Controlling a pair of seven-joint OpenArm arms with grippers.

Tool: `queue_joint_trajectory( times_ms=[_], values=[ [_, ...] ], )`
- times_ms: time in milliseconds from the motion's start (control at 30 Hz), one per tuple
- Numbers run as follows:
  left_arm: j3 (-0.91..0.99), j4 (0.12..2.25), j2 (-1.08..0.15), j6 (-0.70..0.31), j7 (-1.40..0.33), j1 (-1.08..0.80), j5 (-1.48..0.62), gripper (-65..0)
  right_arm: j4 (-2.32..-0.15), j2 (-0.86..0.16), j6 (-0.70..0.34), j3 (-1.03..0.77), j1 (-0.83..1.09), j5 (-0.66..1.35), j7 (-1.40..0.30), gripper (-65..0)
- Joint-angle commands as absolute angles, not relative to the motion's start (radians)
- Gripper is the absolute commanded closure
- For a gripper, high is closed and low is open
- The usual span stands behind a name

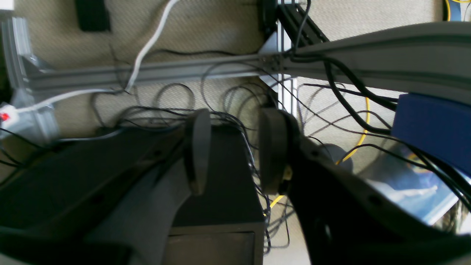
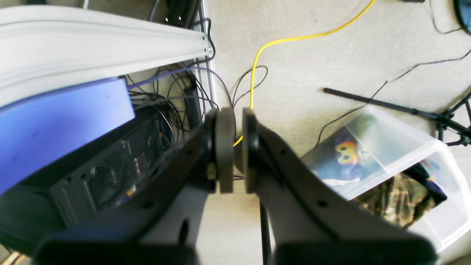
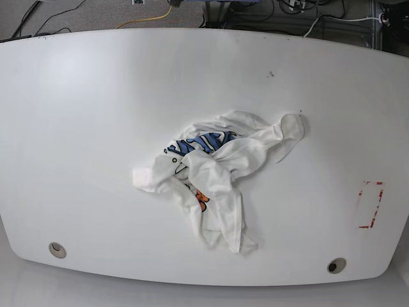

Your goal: Layout the t-shirt on the table in an organized manner, then fold the t-shirt properly

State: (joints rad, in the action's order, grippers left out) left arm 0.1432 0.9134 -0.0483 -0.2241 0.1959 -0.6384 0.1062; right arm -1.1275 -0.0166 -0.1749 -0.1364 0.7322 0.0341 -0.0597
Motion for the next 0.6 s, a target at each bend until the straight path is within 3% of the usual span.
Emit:
queue_joint_trajectory(
  times_ms=[0,567],
  values=[
    [0.143,0.972,-0.051,-0.226,0.206,-0.688,0.102,-20.3,-1.190,-0.019,-0.177,-0.137,0.783,0.041,-0.065,-3.6],
    [0.147,1.326,-0.051,-0.226,0.208,-0.944,0.101,-20.0,-1.529,-0.019,-0.180,-0.137,1.010,0.042,-0.068,-3.6]
  ],
)
